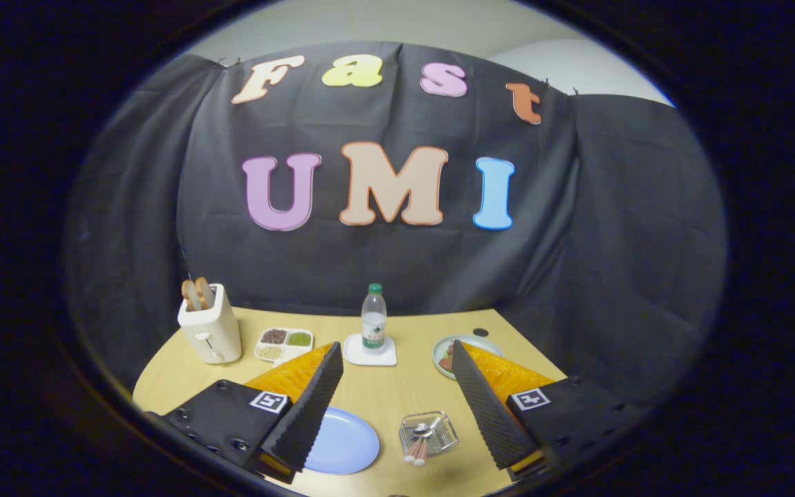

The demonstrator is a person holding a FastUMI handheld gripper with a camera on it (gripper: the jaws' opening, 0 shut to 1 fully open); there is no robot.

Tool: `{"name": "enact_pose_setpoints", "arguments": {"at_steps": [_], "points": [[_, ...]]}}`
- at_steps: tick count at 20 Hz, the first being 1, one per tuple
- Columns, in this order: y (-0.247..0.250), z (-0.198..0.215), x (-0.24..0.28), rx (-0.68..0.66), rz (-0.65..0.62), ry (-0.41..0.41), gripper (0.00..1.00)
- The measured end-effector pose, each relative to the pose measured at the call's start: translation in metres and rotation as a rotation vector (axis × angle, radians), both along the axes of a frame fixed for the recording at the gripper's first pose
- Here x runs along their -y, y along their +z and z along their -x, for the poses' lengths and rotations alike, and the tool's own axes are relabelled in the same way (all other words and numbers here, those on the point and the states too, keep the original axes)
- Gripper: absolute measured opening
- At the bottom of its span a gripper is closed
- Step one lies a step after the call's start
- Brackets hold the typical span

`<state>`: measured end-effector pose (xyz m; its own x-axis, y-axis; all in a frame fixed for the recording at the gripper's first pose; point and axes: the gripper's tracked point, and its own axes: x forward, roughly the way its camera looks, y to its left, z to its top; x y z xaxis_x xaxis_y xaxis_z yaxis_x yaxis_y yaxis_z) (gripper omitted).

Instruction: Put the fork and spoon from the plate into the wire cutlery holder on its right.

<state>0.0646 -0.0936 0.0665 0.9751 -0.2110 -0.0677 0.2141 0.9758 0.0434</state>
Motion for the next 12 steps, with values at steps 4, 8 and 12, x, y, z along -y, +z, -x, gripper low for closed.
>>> {"name": "enact_pose_setpoints", "arguments": {"at_steps": [4, 8, 12], "points": [[0.016, 0.02, -0.005, 0.107, 0.015, 0.021, 1.0], [0.006, 0.033, -0.006, 0.137, 0.056, 0.008, 1.0], [0.002, 0.037, -0.013, 0.136, 0.028, 0.026, 1.0]]}}
